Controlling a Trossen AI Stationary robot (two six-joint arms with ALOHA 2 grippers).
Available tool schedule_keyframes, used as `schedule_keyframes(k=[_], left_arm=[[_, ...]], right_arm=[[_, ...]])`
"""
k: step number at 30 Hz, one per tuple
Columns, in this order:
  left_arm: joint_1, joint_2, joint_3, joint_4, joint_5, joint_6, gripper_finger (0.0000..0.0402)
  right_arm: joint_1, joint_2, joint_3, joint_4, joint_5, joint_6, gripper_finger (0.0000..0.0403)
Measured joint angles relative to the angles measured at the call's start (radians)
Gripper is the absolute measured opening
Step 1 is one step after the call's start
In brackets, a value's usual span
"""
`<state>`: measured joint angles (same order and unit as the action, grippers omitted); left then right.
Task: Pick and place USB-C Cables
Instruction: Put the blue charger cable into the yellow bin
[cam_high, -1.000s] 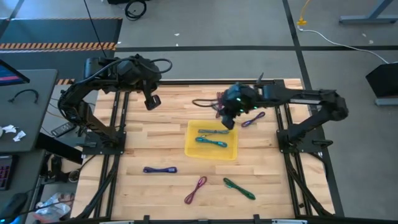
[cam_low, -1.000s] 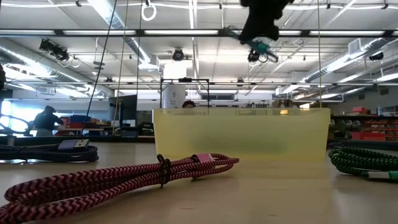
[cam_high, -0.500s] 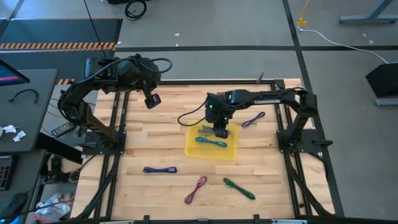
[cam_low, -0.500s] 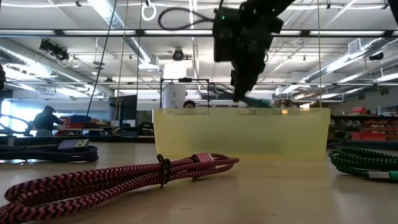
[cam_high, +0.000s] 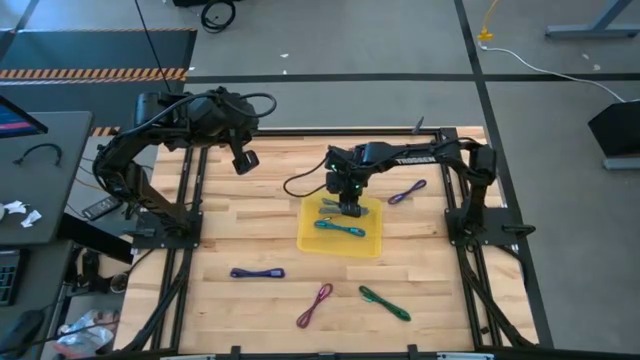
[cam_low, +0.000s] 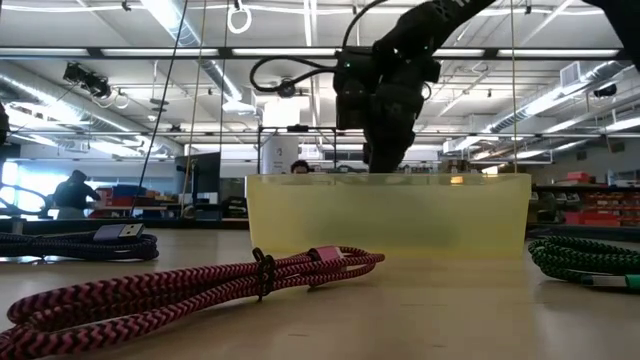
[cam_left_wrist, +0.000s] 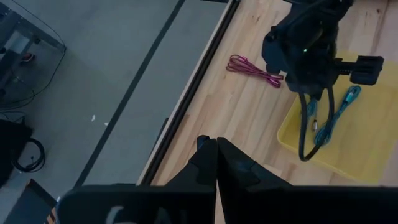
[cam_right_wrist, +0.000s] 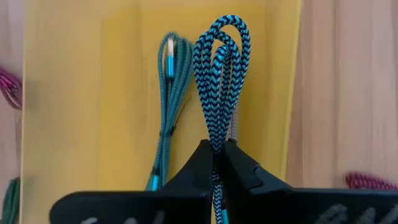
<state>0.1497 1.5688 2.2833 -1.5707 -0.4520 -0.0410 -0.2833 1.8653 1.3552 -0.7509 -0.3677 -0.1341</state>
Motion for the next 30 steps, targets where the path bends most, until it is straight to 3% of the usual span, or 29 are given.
schedule_keyframes(k=[13, 30], left_arm=[[0.050, 0.000, 0.000, 0.000, 0.000, 0.001, 0.0005], [0.089, 0.000, 0.000, 0.000, 0.004, 0.003, 0.0005]], right_arm=[[0.028, 0.001, -0.016, 0.015, -0.051, 0.083, 0.0014], [0.107, 0.001, -0.016, 0.033, 0.108, 0.104, 0.0014]])
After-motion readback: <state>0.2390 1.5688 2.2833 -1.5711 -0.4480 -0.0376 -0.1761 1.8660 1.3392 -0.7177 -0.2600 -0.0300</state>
